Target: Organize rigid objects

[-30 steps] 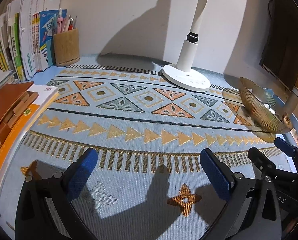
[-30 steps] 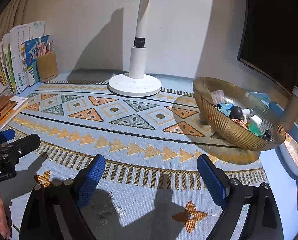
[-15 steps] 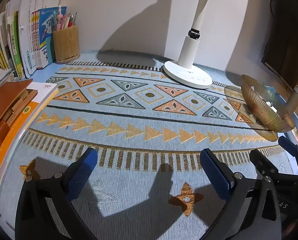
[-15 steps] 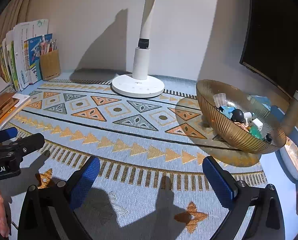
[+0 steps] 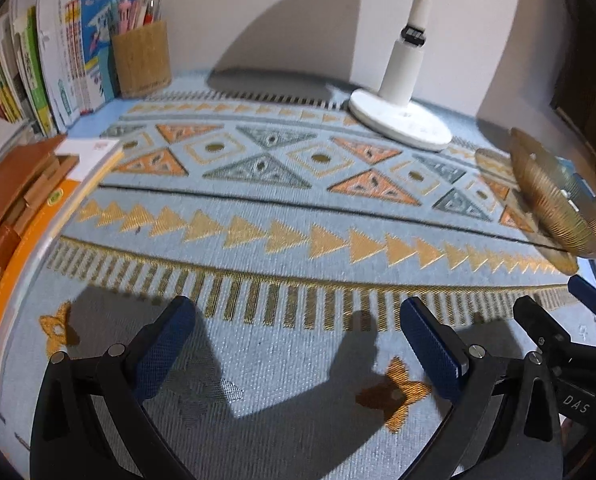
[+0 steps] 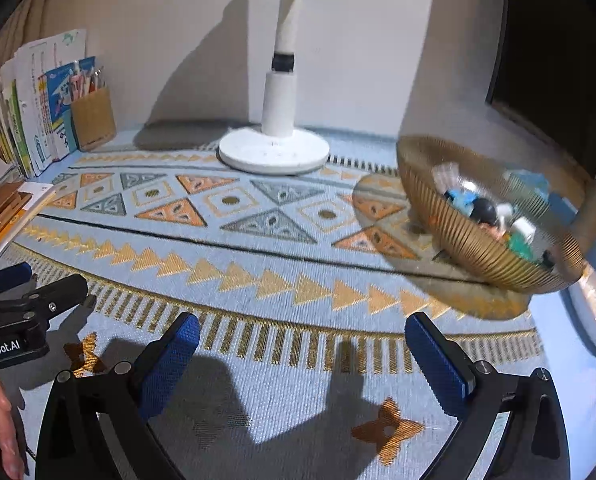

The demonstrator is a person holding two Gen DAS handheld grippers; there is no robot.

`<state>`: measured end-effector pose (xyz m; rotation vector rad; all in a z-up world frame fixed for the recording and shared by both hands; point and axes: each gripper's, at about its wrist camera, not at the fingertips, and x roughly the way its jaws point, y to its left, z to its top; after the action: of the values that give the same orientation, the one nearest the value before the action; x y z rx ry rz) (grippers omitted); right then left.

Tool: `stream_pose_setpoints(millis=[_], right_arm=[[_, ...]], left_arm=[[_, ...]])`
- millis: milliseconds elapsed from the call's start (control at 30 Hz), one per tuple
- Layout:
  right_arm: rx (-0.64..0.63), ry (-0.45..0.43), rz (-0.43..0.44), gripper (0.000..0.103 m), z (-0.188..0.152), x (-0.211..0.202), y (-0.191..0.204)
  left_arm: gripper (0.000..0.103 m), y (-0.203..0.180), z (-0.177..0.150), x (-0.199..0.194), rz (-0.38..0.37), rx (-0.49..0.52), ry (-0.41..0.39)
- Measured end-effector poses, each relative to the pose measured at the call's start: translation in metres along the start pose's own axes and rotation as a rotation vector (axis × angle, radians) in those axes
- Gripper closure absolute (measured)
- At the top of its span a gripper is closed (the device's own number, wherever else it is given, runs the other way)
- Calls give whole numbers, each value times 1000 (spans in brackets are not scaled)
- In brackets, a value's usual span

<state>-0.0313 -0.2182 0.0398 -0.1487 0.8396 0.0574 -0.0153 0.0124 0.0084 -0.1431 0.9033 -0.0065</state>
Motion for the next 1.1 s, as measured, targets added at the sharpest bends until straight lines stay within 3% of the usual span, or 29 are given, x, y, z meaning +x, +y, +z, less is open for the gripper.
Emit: stream_pose_setpoints(millis=[200,567,633,1100], right_arm=[[45,177,95,0,1,33,-8],[38,172,48,0,-1,31,-7],[58,134,91,0,-4,30,-9],[46,139,85,0,-3,31,-7]], left_arm=[[1,-11,-1,8,78,62,49],[0,-14,-1,8,109,60,42],[0,-13,-1,8,107,60,42],[0,-13,0,10,116,50,42]])
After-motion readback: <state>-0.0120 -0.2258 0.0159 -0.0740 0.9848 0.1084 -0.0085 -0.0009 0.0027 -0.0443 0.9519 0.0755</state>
